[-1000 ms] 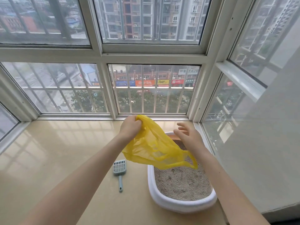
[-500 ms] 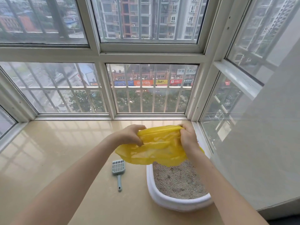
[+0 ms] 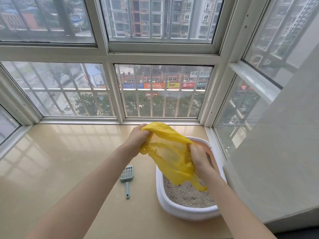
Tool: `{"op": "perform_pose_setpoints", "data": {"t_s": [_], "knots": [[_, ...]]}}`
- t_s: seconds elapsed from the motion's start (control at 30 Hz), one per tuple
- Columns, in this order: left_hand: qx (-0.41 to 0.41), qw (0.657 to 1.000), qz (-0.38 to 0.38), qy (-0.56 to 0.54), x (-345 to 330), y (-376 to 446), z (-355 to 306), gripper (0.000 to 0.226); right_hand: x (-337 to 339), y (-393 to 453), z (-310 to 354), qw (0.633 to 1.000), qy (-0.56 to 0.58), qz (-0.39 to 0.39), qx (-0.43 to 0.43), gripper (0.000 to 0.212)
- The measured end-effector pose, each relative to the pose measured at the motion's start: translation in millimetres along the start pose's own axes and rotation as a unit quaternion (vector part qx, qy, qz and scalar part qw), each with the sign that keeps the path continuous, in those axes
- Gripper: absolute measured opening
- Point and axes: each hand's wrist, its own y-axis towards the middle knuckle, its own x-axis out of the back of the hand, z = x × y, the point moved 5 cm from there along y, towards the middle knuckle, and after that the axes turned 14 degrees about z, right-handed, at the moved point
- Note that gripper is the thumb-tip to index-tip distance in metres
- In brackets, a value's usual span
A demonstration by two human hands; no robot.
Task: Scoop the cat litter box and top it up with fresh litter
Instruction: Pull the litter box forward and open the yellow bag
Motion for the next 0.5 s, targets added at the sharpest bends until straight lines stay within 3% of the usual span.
{"op": "perform_pose_setpoints", "data": {"t_s": [0.1, 0.17, 0.2, 0.27, 0.33, 0.4, 0.5], "knots": [[0.029, 0.988, 0.119, 0.097, 3, -3, 1, 0.016, 21, -3, 3, 0.988, 0.148, -0.033, 0.004, 0.025], [0.073, 0.976, 0.165, 0.118, 11, -5, 3, 0.021, 28, -3, 3, 0.973, 0.232, 0.014, 0.002, 0.023], [0.076, 0.979, 0.151, 0.11, 16, -6, 2, 0.019, 27, -3, 2, 0.968, 0.245, 0.052, -0.002, 0.021], [0.05, 0.995, 0.062, 0.065, 30, -3, -3, 0.014, 22, -5, -5, 0.974, 0.194, 0.113, -0.02, 0.02], [0.0, 0.998, -0.005, 0.058, 36, -1, -9, 0.02, 16, -5, -16, 0.986, 0.048, 0.16, -0.026, 0.037], [-0.028, 0.995, -0.007, 0.099, 28, -1, -14, 0.022, 7, -5, -18, 0.979, -0.082, 0.184, -0.008, 0.042], [-0.029, 0.982, -0.007, 0.185, 9, 1, -20, 0.017, -3, -5, -5, 0.973, -0.137, 0.182, 0.04, 0.037]]}}
